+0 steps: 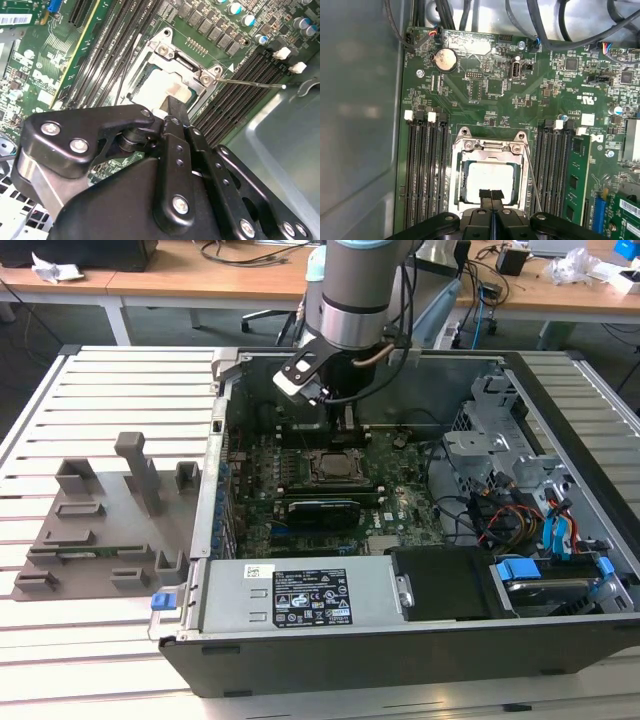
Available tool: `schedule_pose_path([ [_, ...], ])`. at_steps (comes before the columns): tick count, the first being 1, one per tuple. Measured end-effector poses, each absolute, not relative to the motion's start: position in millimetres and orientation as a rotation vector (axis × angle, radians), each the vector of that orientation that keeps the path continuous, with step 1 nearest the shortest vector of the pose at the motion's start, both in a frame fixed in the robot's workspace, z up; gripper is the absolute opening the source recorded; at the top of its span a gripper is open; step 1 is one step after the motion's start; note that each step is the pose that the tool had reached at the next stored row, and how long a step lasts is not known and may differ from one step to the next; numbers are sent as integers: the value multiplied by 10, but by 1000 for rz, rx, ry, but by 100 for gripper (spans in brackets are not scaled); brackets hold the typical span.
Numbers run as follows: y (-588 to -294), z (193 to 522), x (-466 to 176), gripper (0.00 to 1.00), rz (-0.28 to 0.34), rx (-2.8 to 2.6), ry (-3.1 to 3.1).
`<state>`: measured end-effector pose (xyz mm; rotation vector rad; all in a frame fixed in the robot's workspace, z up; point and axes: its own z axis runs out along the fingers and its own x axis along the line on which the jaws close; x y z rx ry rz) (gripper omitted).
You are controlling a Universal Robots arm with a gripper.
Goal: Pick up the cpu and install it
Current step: 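Close the cpu cover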
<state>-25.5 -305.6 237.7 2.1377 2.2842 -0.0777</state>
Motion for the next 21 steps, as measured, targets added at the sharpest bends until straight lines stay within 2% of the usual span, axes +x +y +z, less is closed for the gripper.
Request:
schedule_pose_path([
  [21, -3056, 2773, -255, 11, -78, 2138, 2284],
])
